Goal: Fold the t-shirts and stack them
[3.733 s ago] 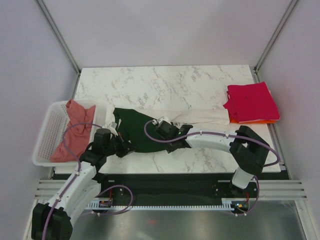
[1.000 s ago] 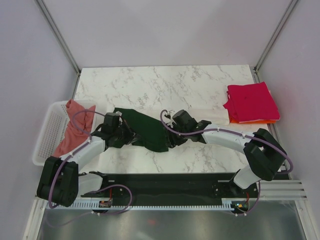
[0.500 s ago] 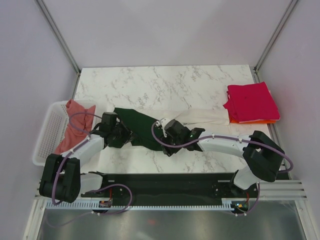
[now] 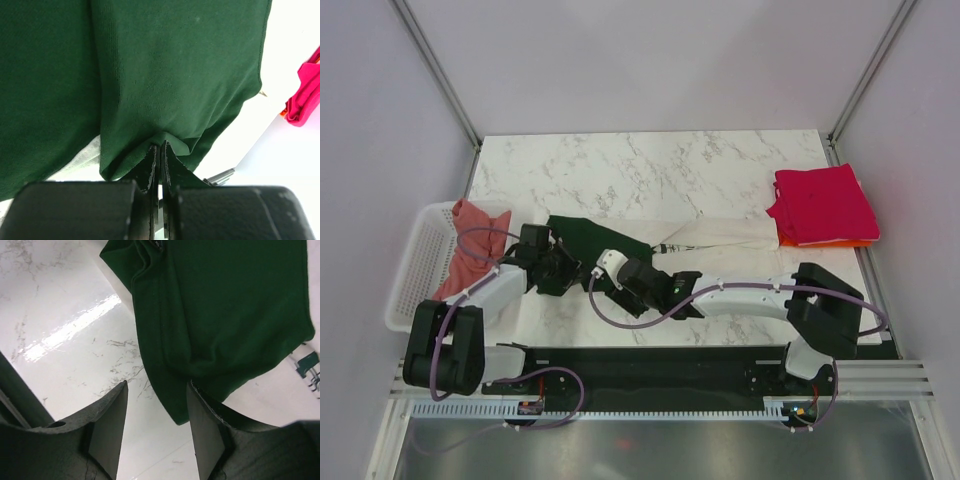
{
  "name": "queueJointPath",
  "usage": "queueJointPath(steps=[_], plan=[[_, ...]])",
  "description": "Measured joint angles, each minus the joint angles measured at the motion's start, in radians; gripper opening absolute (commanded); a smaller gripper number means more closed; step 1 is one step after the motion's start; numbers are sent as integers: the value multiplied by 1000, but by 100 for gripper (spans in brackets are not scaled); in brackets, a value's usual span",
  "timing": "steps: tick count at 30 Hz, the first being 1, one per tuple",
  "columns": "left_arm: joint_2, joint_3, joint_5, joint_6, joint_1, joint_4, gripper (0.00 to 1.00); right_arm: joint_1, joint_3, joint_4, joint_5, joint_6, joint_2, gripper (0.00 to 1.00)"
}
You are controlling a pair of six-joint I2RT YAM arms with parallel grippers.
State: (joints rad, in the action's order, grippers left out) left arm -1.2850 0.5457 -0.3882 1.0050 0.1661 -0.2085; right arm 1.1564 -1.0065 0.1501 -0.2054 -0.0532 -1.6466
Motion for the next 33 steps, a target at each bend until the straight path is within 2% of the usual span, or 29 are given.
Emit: queueJointPath(steps=[10,13,17,19,20,21,22,26,32,33], plan=[[-44,31,-34,-1,-21,-21,2,71,-7,-67,-128,164,-107,59],[-44,31,-35,-2,-23,-23,2,97,-21,-76,-170,192,-165,54],[-44,31,-35,-2,-23,-24,2,103,-41,-93,-219,213,-208,39],[-44,31,-35,-3,-24,-24,2,102,-45,-99,-245,219,-216,28],[-44,31,-35,-3,-24,-24,2,102,-45,-100,-257,220,-218,22],[-44,31,-35,-3,-25,-24,2,101,-45,-101,-268,219,-218,5],[-44,31,-35,-3,-25,-25,2,100,-45,-104,-275,225,-218,0],[-44,31,-34,-5,-25,-25,3,91,-45,-110,-267,215,-217,0],[-30,31,-31,-34,-25,-26,23,52,-45,-81,-162,203,-175,0],[-17,30,-30,-39,-25,-25,33,41,-45,-76,-134,199,-163,0]])
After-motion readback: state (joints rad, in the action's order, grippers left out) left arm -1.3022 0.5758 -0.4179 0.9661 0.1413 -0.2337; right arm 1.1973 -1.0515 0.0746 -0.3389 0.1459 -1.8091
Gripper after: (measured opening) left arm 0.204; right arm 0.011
